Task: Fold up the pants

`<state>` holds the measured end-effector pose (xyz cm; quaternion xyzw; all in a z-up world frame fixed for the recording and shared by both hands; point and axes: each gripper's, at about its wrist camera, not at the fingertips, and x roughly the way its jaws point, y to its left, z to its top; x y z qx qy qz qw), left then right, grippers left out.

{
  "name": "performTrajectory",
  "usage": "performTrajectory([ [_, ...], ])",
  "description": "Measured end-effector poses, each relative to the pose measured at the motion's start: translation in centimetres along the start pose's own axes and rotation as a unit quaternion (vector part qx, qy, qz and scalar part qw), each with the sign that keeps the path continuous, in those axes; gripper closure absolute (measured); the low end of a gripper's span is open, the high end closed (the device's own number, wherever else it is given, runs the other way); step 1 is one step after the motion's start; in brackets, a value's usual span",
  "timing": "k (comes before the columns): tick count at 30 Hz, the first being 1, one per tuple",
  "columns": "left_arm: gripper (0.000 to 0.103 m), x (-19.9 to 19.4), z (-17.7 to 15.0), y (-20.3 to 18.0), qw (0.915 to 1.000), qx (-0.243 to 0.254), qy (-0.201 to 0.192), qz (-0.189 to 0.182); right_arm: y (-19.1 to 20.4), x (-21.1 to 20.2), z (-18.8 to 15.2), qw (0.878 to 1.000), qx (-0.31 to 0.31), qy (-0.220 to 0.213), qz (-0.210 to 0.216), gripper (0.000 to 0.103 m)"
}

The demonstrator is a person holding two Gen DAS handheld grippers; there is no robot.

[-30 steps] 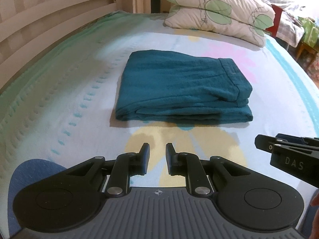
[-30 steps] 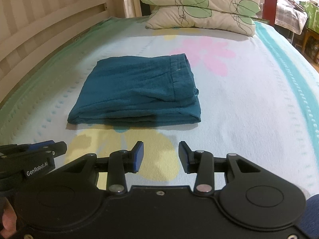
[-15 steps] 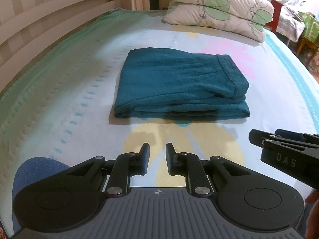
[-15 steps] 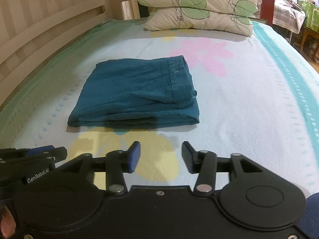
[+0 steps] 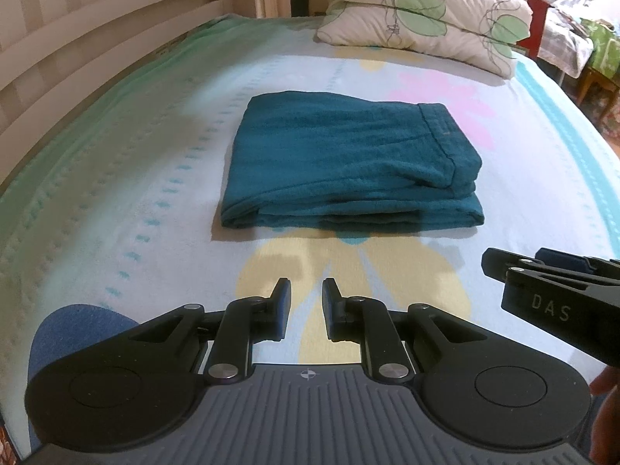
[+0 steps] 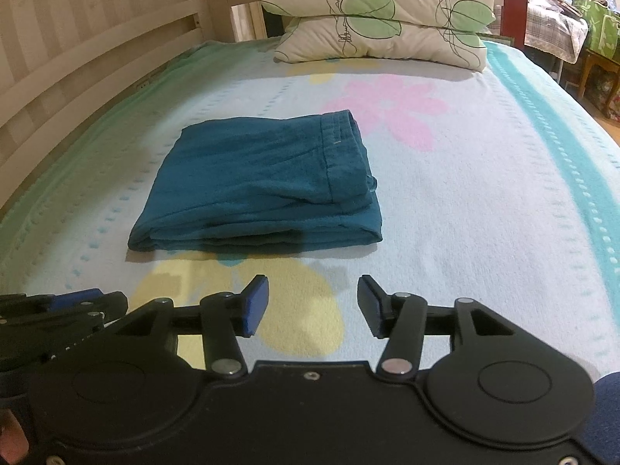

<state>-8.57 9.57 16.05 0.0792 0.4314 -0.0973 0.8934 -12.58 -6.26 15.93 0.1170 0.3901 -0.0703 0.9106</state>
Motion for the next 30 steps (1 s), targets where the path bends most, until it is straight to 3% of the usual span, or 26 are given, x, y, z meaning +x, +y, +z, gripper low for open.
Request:
performTrajectory([
  [30,0.086,-0.20,0.09,-0.81,1.0000,0.007,0.000,0.005,-0.06,0.34,-0.11,1.000,0.006,0.006,0.000,0.044],
])
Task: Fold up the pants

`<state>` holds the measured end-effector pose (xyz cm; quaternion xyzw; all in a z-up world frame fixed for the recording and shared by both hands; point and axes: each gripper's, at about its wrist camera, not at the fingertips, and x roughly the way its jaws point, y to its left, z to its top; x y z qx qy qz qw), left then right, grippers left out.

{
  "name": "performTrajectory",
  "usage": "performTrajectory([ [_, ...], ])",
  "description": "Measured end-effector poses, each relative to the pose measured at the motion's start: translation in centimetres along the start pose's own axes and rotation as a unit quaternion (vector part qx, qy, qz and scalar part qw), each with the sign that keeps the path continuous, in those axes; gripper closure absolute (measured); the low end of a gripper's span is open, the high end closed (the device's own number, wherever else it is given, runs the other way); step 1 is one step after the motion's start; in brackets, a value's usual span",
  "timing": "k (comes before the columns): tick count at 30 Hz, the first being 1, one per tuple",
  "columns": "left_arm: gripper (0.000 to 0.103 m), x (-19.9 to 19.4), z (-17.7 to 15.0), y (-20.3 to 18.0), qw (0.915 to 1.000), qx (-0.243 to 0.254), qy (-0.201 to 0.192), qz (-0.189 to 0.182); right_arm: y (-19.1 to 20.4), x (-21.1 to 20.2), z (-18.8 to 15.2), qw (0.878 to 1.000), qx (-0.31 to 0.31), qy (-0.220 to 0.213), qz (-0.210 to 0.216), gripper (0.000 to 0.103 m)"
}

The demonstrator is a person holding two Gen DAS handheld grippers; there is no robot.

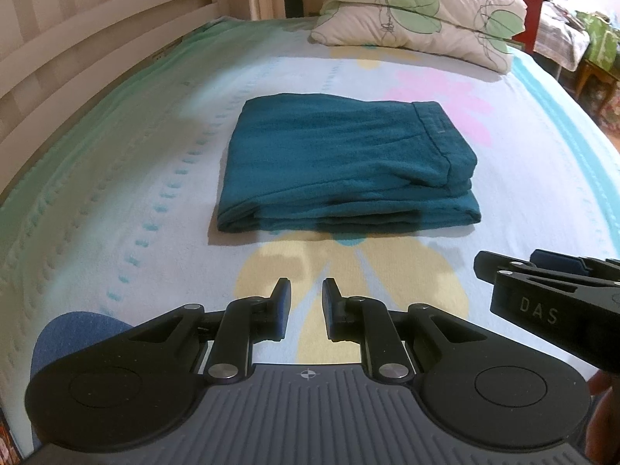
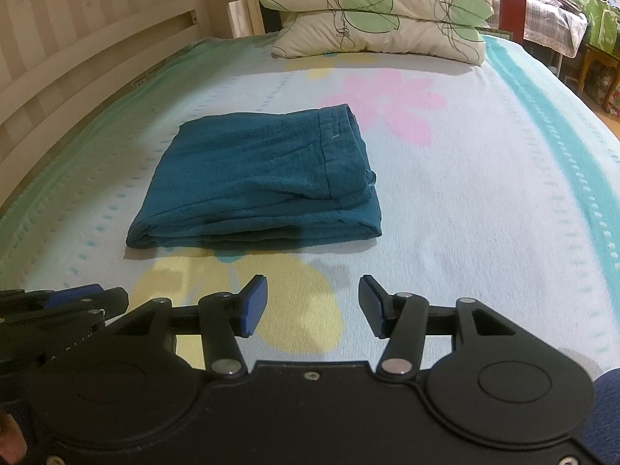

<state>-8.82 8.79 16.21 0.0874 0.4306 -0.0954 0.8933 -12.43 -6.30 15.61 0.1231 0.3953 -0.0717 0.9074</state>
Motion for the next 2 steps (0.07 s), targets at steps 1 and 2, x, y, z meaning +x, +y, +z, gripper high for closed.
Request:
performTrajectory([
  [1,0.086,0.03,-0.02,-0.02,1.0000,-0.001,0.001,0.001,-0.01,0.00,-0.02,1.000,0.000,0.000,0.000,0.044],
  [2,0.086,0.07,-0.01,-0.03,1.0000,-0.002,0.002,0.002,0.02,0.04,-0.02,1.000,0.000,0.001,0.000,0.044],
])
